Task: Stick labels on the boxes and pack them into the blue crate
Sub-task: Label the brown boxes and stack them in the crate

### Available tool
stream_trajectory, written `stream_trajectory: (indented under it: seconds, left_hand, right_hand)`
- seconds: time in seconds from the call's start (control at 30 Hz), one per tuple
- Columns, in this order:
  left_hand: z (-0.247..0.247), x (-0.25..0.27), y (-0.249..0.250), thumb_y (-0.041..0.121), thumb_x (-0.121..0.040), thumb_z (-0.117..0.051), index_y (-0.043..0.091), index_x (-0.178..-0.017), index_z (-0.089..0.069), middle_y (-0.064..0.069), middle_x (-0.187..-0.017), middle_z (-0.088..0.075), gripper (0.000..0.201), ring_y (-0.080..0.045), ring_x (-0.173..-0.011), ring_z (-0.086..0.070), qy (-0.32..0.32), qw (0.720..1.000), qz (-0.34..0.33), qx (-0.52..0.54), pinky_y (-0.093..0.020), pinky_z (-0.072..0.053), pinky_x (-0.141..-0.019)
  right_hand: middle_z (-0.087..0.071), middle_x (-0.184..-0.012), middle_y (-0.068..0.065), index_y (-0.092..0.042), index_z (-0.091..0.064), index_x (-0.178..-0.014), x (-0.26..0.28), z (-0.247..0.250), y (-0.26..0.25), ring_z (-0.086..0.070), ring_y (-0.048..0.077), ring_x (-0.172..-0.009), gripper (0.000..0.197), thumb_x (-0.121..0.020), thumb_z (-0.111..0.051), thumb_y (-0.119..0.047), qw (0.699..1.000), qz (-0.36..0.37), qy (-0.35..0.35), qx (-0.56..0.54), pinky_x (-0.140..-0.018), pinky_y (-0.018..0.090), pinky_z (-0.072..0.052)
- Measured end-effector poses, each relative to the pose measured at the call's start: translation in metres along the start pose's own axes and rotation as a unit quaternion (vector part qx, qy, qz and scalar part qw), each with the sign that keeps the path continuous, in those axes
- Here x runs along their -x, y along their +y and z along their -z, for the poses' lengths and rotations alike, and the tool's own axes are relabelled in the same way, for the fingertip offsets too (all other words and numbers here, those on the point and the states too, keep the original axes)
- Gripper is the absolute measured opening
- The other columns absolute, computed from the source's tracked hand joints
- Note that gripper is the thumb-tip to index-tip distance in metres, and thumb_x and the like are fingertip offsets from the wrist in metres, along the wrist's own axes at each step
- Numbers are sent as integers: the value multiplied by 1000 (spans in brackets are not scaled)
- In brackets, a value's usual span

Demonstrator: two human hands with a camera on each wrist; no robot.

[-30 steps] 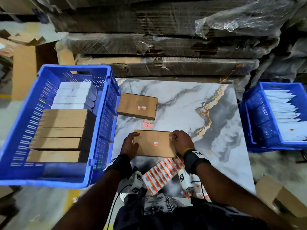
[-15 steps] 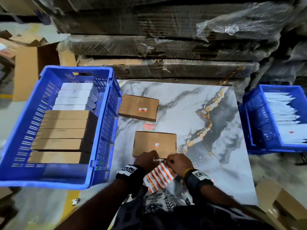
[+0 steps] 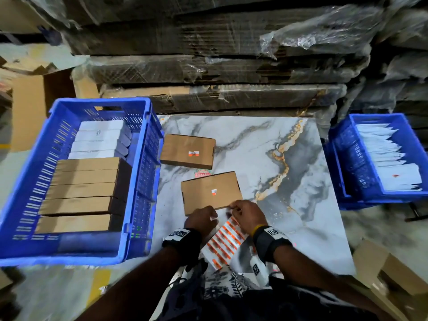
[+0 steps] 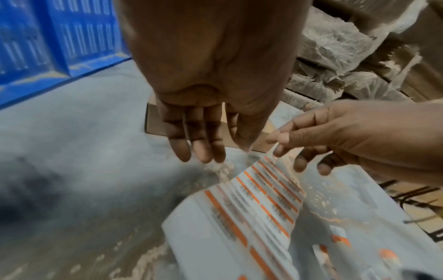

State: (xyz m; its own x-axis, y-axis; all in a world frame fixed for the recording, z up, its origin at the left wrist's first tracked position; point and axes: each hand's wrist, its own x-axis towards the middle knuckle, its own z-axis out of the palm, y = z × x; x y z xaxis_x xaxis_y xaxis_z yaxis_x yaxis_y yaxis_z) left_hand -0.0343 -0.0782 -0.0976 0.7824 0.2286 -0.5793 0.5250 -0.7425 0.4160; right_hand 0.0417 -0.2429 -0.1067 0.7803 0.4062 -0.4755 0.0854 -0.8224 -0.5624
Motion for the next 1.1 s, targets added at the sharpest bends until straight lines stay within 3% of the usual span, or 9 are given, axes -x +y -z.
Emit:
stream_trajectory:
  seconds: [0.1, 0.23, 0.33, 0.4, 0.5, 0.87, 1.1]
  left_hand:
    - [11, -4, -1, 29, -91, -57, 29, -105, -64, -5, -110, -65, 16, -25, -104, -61, 69, 998, -3, 4, -34, -52, -84]
    - [18, -11, -12, 27, -88, -63, 28, -124, -54, -5, -129, -47, 38, -26, -118, -48, 149, 987, -35, -56, -40, -51, -90]
    - [25, -17, -18, 28, -89, -64, 28, -147, -33, -11, -155, -22, 65, -31, -140, -29, 95, 991, -7, -93, -45, -42, -104]
    - [28, -20, -21, 28, -90, -65, 29, -152, -23, -12, -160, -11, 75, -33, -146, -19, 55, 993, 4, -104, -47, -39, -108]
    - [26, -22, -22, 27, -90, -65, 32, -152, -21, -13, -161, -3, 76, -35, -147, -13, 33, 990, 2, -136, -47, -42, -106]
    - [25, -26, -16, 25, -92, -60, 29, -148, -28, -14, -155, -16, 65, -36, -139, -29, 53, 984, 4, -171, -44, -48, -99]
    - [28, -25, -16, 24, -90, -62, 30, -150, -27, -14, -158, -10, 69, -39, -144, -21, 25, 987, 7, -158, -47, -46, -102]
  right_hand:
    - [-65, -115, 7, -22, -69, -112, -17, 3, -23, -63, 25, -104, 23, -93, -55, -22, 998, 56, 20, 15, -93, 33, -50]
    - [-58, -110, 15, -23, -62, -120, -43, 1, -46, -61, 35, -100, 28, -92, -55, -21, 991, 107, -7, 74, -87, 40, -52]
    - [-54, -111, 14, -28, -56, -127, -57, -4, -49, -59, 37, -101, 33, -94, -54, -23, 982, 130, -17, 133, -86, 41, -52]
    - [-53, -113, 15, -29, -55, -128, -62, -8, -47, -58, 37, -101, 36, -93, -52, -21, 978, 140, -23, 156, -86, 41, -52]
    - [-52, -114, 15, -29, -56, -126, -66, -11, -43, -59, 37, -99, 35, -93, -52, -20, 977, 148, -19, 155, -85, 40, -52]
    - [-48, -111, 8, -38, -45, -124, -68, -15, -28, -58, 29, -98, 29, -96, -48, -29, 975, 156, -22, 155, -84, 41, -55]
    - [-48, -120, 8, -38, -47, -121, -73, -15, -25, -59, 26, -104, 26, -98, -47, -27, 976, 147, -37, 155, -88, 39, -54]
